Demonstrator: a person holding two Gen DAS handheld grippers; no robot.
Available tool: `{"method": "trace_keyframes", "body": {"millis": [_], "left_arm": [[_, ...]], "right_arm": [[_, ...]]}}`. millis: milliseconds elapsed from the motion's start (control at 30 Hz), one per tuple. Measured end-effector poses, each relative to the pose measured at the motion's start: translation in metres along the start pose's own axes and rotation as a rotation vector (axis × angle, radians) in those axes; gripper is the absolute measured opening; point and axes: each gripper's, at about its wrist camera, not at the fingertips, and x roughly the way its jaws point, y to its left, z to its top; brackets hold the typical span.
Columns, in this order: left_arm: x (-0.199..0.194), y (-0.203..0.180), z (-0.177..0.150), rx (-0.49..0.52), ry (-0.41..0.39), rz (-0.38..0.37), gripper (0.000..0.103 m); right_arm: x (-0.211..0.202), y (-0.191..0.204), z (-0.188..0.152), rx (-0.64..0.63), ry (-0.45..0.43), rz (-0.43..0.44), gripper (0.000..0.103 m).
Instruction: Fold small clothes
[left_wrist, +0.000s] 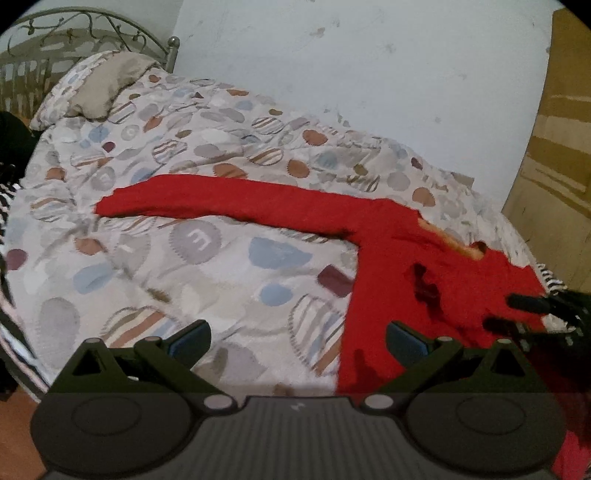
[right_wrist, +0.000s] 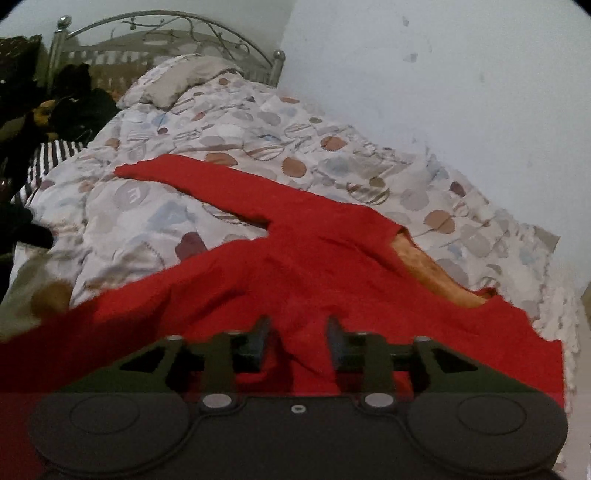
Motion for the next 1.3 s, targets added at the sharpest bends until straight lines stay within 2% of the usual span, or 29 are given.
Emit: {"method": "trace_keyframes", "body": {"millis": [33, 133, 267, 367, 467, 567, 633, 767, 867, 967, 1033, 1100, 1300], "left_arm": [[0.004, -0.004, 0.003, -0.001, -0.007, -0.018, 0.103], [0.017, -0.020, 0.012, 0.012, -0.044, -0.081, 0.103], [0.044, -0.049, 0.026, 0.036, -0.098, -0.166, 0.103], [0.074, -0.071, 0.028, 0.081, -0.088, -0.166, 0.103], [0.102, -0.087, 0.019, 0.122, -0.074, -0.127, 0.103], [0.124, -0.092, 0.006, 0.155, -0.031, -0.082, 0.103], [0.135, -0.090, -0.001, 0.143, 0.005, -0.058, 0.103], [0.144, -0.078, -0.006, 0.086, 0.044, -0.076, 0.103], [0.143, -0.078, -0.008, 0.101, 0.036, -0.068, 0.103], [0.143, -0.078, -0.009, 0.108, 0.034, -0.064, 0.102], [0.143, -0.079, -0.009, 0.110, 0.035, -0.063, 0.102], [0.144, -0.080, -0.009, 0.120, 0.034, -0.057, 0.103], [0.144, -0.082, -0.011, 0.129, 0.030, -0.052, 0.103]], "right_arm": [[-0.005, -0.004, -0.004, -0.003, -0.006, -0.011, 0.066], [-0.020, -0.022, -0.019, 0.013, -0.037, -0.073, 0.089], [-0.037, -0.055, -0.039, 0.068, -0.040, -0.218, 0.102], [-0.041, -0.082, -0.052, 0.105, -0.028, -0.351, 0.102], [-0.036, -0.109, -0.067, 0.116, 0.007, -0.498, 0.102], [-0.018, -0.132, -0.083, 0.078, 0.088, -0.640, 0.102], [-0.004, -0.146, -0.093, 0.055, 0.127, -0.694, 0.102], [0.025, -0.166, -0.105, -0.003, 0.145, -0.718, 0.102], [0.040, -0.163, -0.103, -0.098, 0.110, -0.716, 0.102], [0.050, -0.160, -0.101, -0.183, 0.088, -0.777, 0.102], [0.047, -0.165, -0.100, -0.149, 0.083, -0.834, 0.102], [0.039, -0.176, -0.103, -0.055, 0.084, -0.878, 0.102], [0.030, -0.208, -0.124, 0.205, 0.187, -0.881, 0.102]]}}
